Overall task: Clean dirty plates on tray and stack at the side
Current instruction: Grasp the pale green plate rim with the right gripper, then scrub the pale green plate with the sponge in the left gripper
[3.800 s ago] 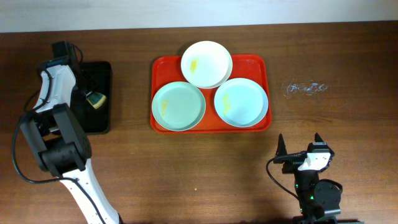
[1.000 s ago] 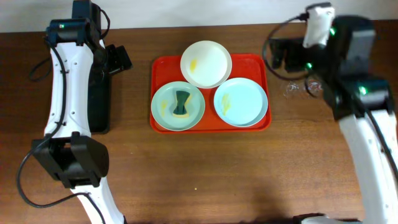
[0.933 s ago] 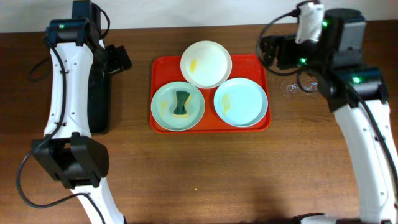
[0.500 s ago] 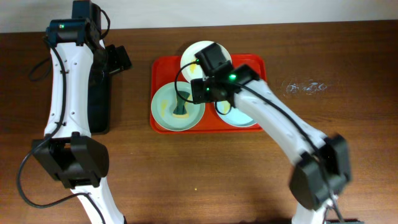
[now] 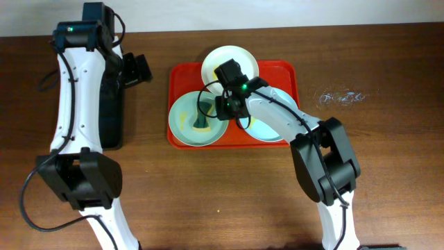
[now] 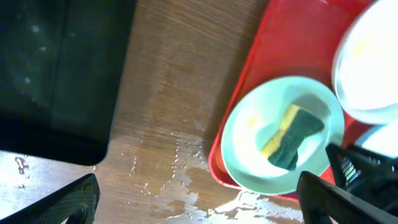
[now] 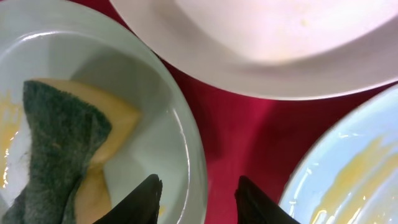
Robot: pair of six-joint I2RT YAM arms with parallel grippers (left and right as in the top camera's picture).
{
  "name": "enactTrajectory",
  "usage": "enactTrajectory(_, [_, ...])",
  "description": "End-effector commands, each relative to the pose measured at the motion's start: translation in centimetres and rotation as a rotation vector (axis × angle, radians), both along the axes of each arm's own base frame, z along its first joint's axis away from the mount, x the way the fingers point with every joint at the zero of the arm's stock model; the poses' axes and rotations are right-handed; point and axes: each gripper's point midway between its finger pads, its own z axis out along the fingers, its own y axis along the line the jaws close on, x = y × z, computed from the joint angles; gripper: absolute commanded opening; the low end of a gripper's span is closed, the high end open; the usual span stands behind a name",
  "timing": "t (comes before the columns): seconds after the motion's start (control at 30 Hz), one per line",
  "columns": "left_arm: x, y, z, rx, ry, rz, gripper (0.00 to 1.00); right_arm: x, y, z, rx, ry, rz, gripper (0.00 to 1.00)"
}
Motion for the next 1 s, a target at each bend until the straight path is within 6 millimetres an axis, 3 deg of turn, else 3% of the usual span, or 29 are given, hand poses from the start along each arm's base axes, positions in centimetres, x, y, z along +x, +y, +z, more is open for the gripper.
enactTrajectory(0.0, [0.0,-2.1,-2.4,-0.016,0.052,-0.131,0.97,0.2,-0.3,-0.9,-0.004,0.013,0.007,0.2])
enactTrajectory(0.03, [0.1,-3.6,-2.7,-0.081,0.042,-0.201,0.94,0.3,-0.6,-0.9,-0.004,0.015,0.001,0.15])
enactTrajectory(0.1, [0.2,-5.5,-3.4,-0.177,0.025,-0.294,0.89,0.2,-0.9,-1.2,-0.009,0.023,-0.003,0.17])
enactTrajectory(0.13, [0.3,-5.5,-5.1,-0.179,0.036,-0.292,0.76,-0.1,-1.2,-1.7,-0.017,0.036,-0.005,0.23])
enactTrajectory(0.23, [-0.1,-5.7,-7.9,-0.194,0.069,-0.292,0.77,-1.0,-2.2,-3.3,-0.032,0.061,-0.014,0.26])
enactTrajectory(0.37, [-0.6,-5.9,-10.2,-0.197,0.091,-0.299,0.7,-1.0,-1.7,-3.4,-0.006,0.059,-0.007,0.25])
enactTrajectory(0.4, [-0.9,-7.1,-10.2,-0.241,0.078,-0.372,0.66,-0.9,-1.7,-3.3,-0.003,0.056,-0.01,0.2])
enactTrajectory(0.5, [-1.3,-9.2,-10.7,-0.26,0.082,-0.424,0.6,-1.2,-1.5,-3.4,0.005,0.071,-0.013,0.2])
enactTrajectory(0.53, [-1.3,-10.1,-11.0,-0.259,0.078,-0.444,0.64,-1.5,-0.9,-3.3,0.038,0.087,0.001,0.17])
enactTrajectory(0.57, [-1.4,-10.7,-11.3,-0.259,0.082,-0.448,0.66,-1.7,-0.7,-3.3,0.052,0.095,0.007,0.04])
enactTrajectory(0.6, [-1.3,-11.5,-11.9,-0.26,0.087,-0.451,0.63,-1.7,-0.6,-3.3,0.054,0.097,0.008,0.04])
enactTrajectory(0.63, [-1.0,-12.4,-12.7,-0.27,0.084,-0.465,0.53,-1.7,-0.6,-3.3,0.054,0.098,0.009,0.04])
enactTrajectory(0.8, [-1.3,-15.0,-17.1,-0.358,0.148,-0.491,0.43,-2.2,-0.8,-3.4,0.047,0.115,0.013,0.04])
enactTrajectory(0.87, [-1.7,-16.5,-17.2,-0.448,0.136,-0.573,0.42,-2.2,-0.8,-3.4,0.047,0.114,0.016,0.04])
enactTrajectory(0.97, [-1.6,-16.6,-17.2,-0.443,0.129,-0.581,0.43,-2.2,-0.8,-3.4,0.046,0.114,0.017,0.04])
